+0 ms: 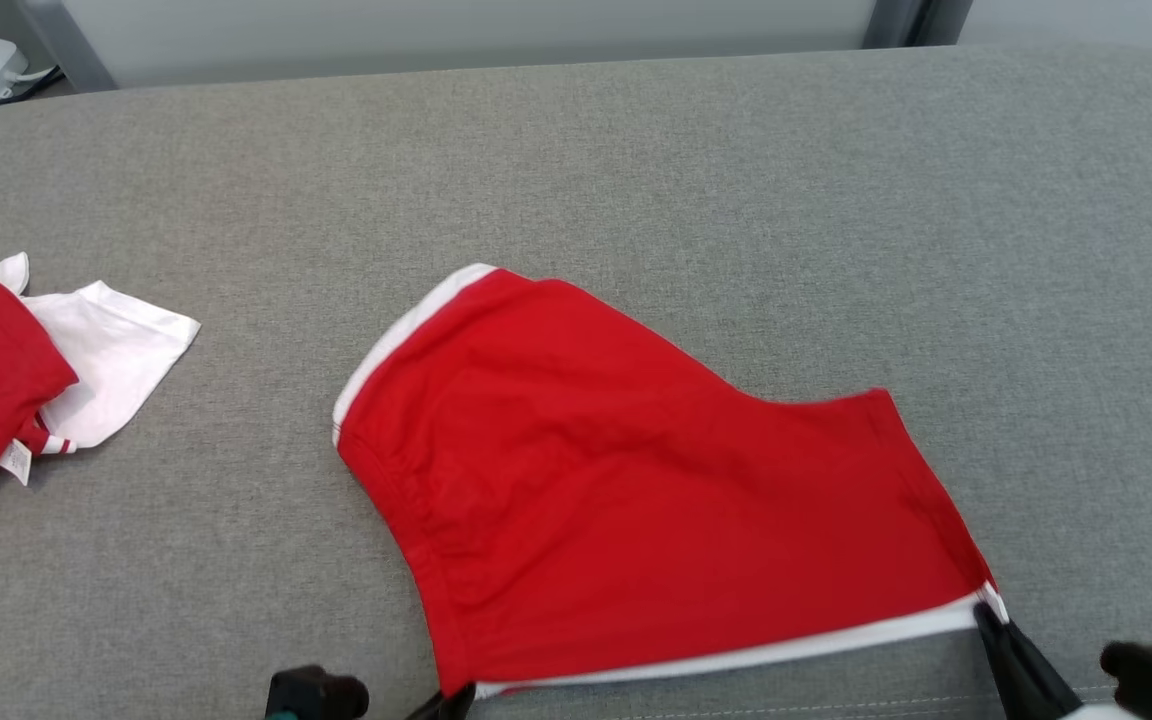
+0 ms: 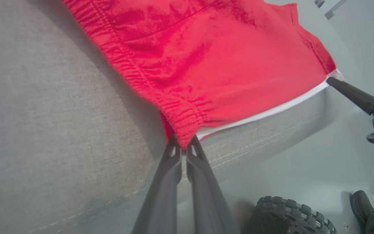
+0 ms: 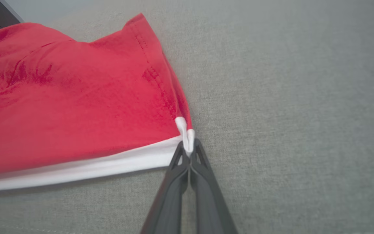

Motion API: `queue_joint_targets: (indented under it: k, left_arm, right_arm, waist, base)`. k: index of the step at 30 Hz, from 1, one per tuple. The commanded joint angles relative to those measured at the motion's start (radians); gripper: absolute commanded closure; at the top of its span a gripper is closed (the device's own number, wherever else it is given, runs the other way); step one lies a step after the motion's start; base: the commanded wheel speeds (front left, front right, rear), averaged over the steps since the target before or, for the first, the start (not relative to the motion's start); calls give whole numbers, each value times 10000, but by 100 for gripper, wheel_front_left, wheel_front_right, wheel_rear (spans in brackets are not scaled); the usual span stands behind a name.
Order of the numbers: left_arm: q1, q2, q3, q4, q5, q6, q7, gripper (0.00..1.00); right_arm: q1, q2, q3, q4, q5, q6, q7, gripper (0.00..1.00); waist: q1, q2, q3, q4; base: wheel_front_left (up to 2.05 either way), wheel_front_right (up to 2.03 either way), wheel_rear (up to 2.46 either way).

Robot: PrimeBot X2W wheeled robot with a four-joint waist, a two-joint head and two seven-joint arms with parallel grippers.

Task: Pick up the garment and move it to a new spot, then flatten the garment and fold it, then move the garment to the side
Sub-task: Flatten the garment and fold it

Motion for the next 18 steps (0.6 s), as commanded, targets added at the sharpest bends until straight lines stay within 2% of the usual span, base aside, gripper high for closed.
queue_joint_targets:
  k: [1,4,7,10,13,15,16,18]
  left_arm:
    - [-16,345,403,-340,-86,190,7,100]
    - [507,567,515,-982,-193,582,120,100]
    - [642,856,700,-1407,-304,714,261,100]
    - [-95,997,842,-1326,-596,183,624,100]
    - [-1960,1145,1201,-545,-1329,-914,1536,100]
    - [-3907,1140,1562,467,-2186,-1785,2608,100]
    - [-5115,1239,1798,1148,-2314,-2028,3022,100]
    - [-7694,1233,2467,2486,-2427,-2195,3298,100]
  right_arm:
    - [259,-197,-58,-310,-79,2,-33,100]
    - [1080,56,-575,-1040,-264,2,240,100]
    - [1519,513,-1170,-1858,-321,2,808,100]
    - [801,897,-1424,-2091,271,2,1449,100]
    - [-1402,1008,-1126,-1747,1065,2,2597,100]
    - [-3930,809,-680,-1106,1043,2,3218,100]
    - [-5358,782,-569,-571,988,2,3441,100]
    - [-8280,886,-522,403,735,2,3165,100]
  waist:
    - [0,0,-6,24]
    - [0,0,-17,91]
    - [0,0,-59,143]
    - [0,0,-50,183]
    - [0,0,9,124]
    - [0,0,-44,-9]
    - [0,0,-134,-78]
    - [0,0,-254,-201]
  base:
    - [0,0,0]
    - [0,0,0]
    - [0,0,0]
    - [0,0,0]
    - [0,0,0]
    - [0,0,0]
    - [0,0,0]
    - [0,0,0]
